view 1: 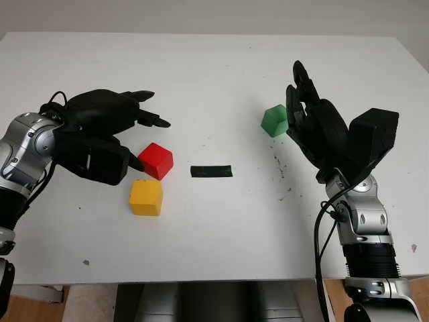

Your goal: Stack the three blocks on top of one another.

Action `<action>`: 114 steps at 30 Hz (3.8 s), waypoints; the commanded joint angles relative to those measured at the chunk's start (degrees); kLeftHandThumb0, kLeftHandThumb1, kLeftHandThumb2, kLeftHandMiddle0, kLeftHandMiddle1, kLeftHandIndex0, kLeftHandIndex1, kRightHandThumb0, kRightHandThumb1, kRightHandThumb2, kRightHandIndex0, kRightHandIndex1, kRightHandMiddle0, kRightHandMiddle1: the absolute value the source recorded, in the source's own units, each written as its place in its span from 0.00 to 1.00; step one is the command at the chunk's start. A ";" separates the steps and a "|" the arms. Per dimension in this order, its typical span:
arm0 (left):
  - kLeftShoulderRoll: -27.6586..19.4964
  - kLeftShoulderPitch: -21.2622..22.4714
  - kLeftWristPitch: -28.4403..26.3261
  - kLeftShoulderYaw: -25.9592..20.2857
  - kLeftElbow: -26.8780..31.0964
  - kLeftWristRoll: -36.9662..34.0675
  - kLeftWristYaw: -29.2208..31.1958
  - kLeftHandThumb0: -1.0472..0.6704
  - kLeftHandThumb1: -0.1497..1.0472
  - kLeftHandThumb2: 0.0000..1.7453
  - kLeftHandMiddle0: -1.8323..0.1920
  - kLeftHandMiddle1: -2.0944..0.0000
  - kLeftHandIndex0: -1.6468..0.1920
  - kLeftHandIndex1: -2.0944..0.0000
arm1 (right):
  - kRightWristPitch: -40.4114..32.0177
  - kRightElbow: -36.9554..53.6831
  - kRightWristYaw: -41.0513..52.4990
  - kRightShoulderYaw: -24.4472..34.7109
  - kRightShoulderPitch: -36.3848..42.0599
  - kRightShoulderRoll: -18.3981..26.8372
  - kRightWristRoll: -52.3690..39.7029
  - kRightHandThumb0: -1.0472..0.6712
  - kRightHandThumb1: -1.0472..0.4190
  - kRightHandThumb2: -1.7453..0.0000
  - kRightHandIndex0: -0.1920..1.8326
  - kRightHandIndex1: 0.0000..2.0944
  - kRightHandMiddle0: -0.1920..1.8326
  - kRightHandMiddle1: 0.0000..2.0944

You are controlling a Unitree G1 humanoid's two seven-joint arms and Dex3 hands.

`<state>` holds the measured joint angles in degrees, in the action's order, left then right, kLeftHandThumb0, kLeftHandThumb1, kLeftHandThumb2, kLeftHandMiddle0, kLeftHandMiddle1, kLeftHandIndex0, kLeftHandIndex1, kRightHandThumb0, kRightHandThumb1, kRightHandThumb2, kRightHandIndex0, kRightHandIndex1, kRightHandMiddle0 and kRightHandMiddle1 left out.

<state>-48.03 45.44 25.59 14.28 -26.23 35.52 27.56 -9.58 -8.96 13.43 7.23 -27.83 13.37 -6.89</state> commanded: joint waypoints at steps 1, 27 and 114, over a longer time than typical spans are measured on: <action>0.01 -0.63 0.26 0.34 0.28 -0.34 0.16 0.21 0.84 0.03 0.91 0.97 0.66 0.95 | 0.72 0.13 0.00 0.09 -0.48 0.67 0.07 0.17 0.00 0.61 0.00 0.00 0.00 0.00; 1.38 -2.69 0.22 2.18 1.07 3.25 -4.34 0.25 0.84 0.03 0.88 0.97 0.66 0.79 | -0.53 1.48 -0.18 0.06 0.34 0.55 -0.12 0.16 0.00 0.61 0.00 0.00 0.00 0.00; 22.10 -13.23 -19.90 -4.13 13.39 -15.64 -9.18 0.39 0.97 0.03 0.77 0.97 0.77 0.15 | -1.60 3.77 -2.53 -0.94 1.49 -0.34 -0.30 0.16 0.00 0.64 0.00 0.00 0.00 0.00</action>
<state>-26.10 32.51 5.93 10.03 -14.30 19.91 18.17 -11.51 -6.19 11.04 6.24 -26.96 13.12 -7.28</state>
